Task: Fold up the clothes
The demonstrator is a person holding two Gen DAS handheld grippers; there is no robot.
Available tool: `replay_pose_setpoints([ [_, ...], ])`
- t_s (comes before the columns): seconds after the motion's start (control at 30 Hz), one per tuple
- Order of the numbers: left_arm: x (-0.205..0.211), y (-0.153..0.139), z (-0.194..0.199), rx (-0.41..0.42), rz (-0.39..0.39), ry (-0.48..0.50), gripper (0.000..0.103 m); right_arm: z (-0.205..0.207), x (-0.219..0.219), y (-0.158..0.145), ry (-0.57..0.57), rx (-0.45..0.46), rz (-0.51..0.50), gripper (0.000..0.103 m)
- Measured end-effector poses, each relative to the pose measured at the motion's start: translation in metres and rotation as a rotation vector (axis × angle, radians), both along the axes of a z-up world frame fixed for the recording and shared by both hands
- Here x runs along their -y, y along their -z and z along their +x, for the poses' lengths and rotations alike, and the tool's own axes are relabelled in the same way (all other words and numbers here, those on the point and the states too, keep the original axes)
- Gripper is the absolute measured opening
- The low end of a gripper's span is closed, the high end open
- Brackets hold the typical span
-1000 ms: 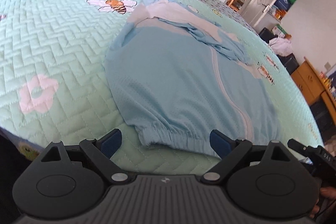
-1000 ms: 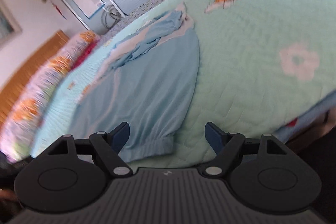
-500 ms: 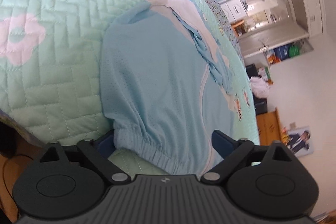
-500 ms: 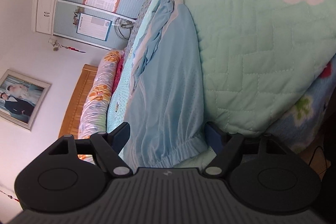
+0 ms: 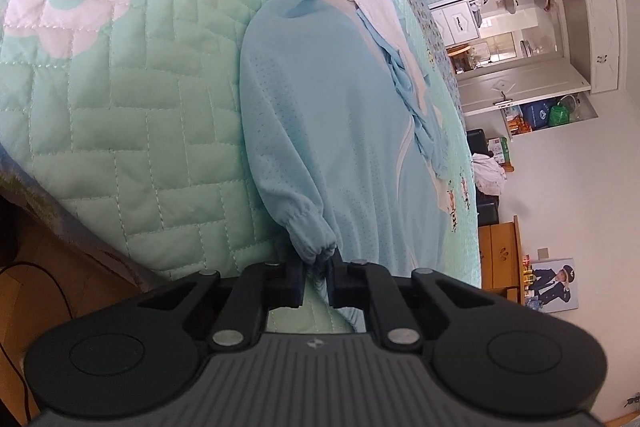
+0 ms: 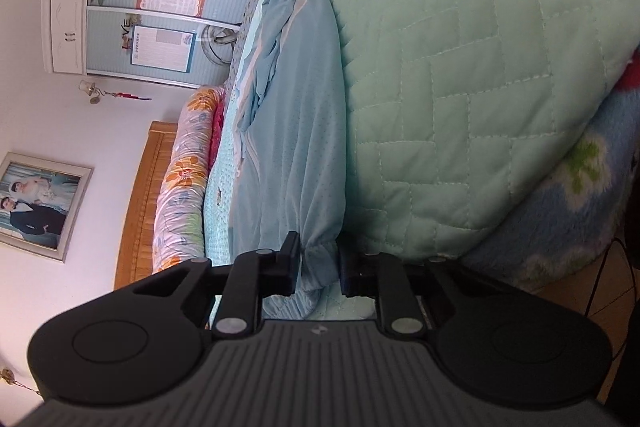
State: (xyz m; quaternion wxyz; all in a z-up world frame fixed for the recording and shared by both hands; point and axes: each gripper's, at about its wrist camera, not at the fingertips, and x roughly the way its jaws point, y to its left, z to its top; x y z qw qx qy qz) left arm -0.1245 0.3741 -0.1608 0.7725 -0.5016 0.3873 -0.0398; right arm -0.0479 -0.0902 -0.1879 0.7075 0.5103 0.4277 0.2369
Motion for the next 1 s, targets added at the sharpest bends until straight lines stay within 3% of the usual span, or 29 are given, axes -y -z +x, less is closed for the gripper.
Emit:
replay_pose_setpoints([
  [0.07, 0.006, -0.007, 0.004, 0.001, 0.068, 0.029, 0.014, 0.000, -0.001, 0.000, 0.000, 0.002, -0.003, 0.020],
  [0.13, 0.017, -0.019, 0.010, 0.014, 0.151, 0.079, 0.031, -0.001, -0.001, 0.000, 0.000, 0.005, -0.008, 0.020],
  [0.2, 0.031, -0.031, 0.017, 0.022, 0.222, 0.124, 0.059, -0.001, -0.003, -0.003, -0.003, 0.018, -0.018, 0.025],
  [0.3, 0.054, -0.042, 0.030, -0.003, 0.343, 0.165, 0.074, -0.002, -0.006, -0.008, -0.013, 0.051, -0.040, 0.034],
  [0.47, 0.095, -0.051, 0.047, -0.052, 0.606, 0.242, 0.080, -0.003, -0.010, -0.012, -0.019, 0.077, -0.058, 0.039],
  [0.57, 0.104, -0.048, 0.053, -0.070, 0.685, 0.262, 0.081, -0.001, -0.009, -0.010, -0.018, 0.075, -0.051, 0.039],
  [0.67, 0.108, -0.047, 0.058, -0.076, 0.713, 0.268, 0.082, -0.001, -0.009, -0.009, -0.018, 0.075, -0.050, 0.039],
  [1.0, 0.108, -0.051, 0.059, -0.082, 0.700, 0.264, 0.082, 0.000, -0.009, -0.008, -0.018, 0.072, -0.044, 0.039],
])
